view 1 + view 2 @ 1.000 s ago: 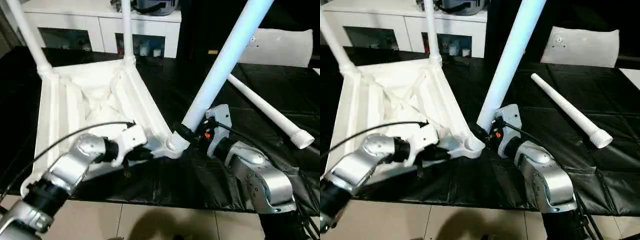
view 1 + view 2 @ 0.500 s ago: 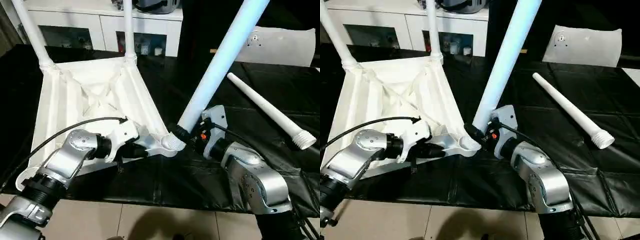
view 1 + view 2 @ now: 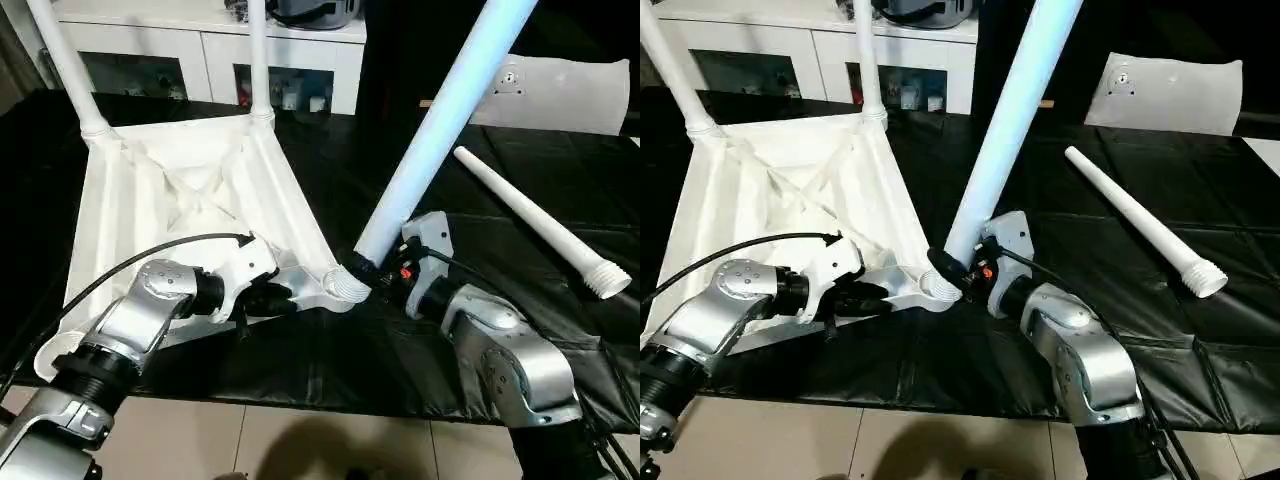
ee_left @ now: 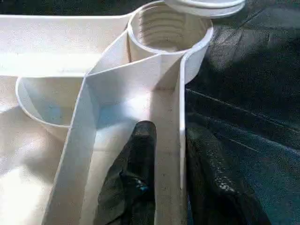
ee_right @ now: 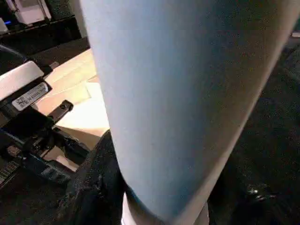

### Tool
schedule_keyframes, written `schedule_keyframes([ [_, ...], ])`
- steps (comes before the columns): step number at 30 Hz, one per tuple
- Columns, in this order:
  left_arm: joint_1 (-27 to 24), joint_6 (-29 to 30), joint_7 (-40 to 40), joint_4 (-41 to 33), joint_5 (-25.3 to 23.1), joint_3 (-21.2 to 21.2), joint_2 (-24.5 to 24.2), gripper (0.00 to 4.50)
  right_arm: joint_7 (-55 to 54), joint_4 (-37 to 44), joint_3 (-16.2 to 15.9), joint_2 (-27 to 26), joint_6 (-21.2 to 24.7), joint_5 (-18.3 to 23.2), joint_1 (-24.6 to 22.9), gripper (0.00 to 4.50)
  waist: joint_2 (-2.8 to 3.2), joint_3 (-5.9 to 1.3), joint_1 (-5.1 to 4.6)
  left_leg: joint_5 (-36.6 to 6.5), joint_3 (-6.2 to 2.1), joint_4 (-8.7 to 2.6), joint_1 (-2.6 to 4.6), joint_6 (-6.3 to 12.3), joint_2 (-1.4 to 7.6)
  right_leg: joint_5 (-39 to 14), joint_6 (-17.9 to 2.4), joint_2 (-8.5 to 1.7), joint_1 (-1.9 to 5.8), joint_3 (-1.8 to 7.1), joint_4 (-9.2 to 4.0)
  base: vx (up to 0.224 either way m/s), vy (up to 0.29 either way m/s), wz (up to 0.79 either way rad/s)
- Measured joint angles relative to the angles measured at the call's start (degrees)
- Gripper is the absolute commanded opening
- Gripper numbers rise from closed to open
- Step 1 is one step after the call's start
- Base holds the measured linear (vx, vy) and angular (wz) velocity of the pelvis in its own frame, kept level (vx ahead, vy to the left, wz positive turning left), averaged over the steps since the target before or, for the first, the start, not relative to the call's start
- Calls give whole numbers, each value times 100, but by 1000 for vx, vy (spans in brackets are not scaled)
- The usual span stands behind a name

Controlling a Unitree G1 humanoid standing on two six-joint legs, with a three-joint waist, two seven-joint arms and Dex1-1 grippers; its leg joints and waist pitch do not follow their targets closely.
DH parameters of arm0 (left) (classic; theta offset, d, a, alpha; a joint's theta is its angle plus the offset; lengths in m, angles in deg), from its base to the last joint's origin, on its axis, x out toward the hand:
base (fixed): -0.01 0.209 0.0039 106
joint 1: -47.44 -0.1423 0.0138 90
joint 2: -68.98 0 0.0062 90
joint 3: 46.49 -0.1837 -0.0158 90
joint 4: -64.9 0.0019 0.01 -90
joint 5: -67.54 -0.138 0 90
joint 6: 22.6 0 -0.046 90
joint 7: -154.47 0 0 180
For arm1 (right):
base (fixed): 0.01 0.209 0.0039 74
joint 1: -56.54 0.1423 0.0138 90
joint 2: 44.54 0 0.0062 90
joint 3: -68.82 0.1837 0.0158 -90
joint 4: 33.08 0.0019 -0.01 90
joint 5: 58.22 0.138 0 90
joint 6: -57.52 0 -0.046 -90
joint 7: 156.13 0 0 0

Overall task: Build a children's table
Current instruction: Insert table leg to table base

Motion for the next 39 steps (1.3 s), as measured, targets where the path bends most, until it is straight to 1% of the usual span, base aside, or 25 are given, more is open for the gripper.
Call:
schedule_keyframes([
  [2,22,-129,6,60,-43,0,38,63,20,-45,-66,-4,-84,-52,86,191,-1,0,-2,8,0,0,-1,4,0,0,0,0,0,-1,-1,0,0,0],
  [5,45,-224,51,132,-46,0,46,27,56,-188,-146,18,-107,-161,218,191,-7,0,-7,8,0,0,-1,4,0,0,0,0,-1,-1,-2,0,0,0],
  [7,70,-267,134,182,-52,-1,58,25,75,-252,-204,18,-105,-184,299,191,-7,0,-6,8,1,0,0,4,0,0,0,-1,0,-1,-2,0,0,0],
  [8,108,-294,151,245,-66,-1,73,12,87,-374,-247,17,-96,-203,409,191,-7,0,-9,8,1,0,0,4,0,0,0,-1,-1,-1,-2,0,0,0],
  [11,127,-356,217,306,-106,-1,80,12,159,-601,-257,16,-73,-224,567,191,-10,-2,-5,8,1,-2,0,4,1,0,0,-1,0,-1,-1,0,0,0],
  [14,165,-560,358,425,-145,-9,72,0,369,-1108,-279,82,-220,-273,777,191,-13,-2,-5,8,1,-2,-3,4,2,0,0,-1,-2,-1,0,0,0,0],
  [18,179,-741,586,486,-147,-10,-27,0,693,-1318,-356,182,-312,-276,941,191,-24,-3,10,8,1,-10,-4,3,4,0,-1,0,-4,-3,4,0,0,0],
  [20,180,-830,747,493,-150,-11,-76,0,888,-1372,-467,230,-312,-274,969,191,-41,-11,41,7,1,-15,-8,3,4,1,-1,0,-8,-3,5,0,0,0],
  [26,220,-983,931,627,-167,-6,-110,0,1191,-1597,-510,258,-365,-277,1088,191,-97,-46,83,4,11,-17,-3,6,6,-1,-3,-1,-8,1,5,0,0,0],
  [31,207,-1203,837,707,-262,22,-49,0,1245,-1719,-557,239,-474,-362,1133,191,-100,-49,112,9,15,-17,3,0,9,0,-5,-1,-6,2,10,0,0,0],
  [37,208,-1115,939,719,-265,84,-31,0,1273,-1806,-530,163,-530,-370,1143,191,-102,-50,114,10,19,-16,4,-2,12,0,-5,-1,-7,2,17,0,0,0],
  [39,208,-1090,987,719,-260,107,-36,0,1285,-1905,-457,97,-563,-341,1154,191,-101,-50,113,9,19,-16,4,-2,14,0,-5,0,-8,2,17,0,0,0],
])
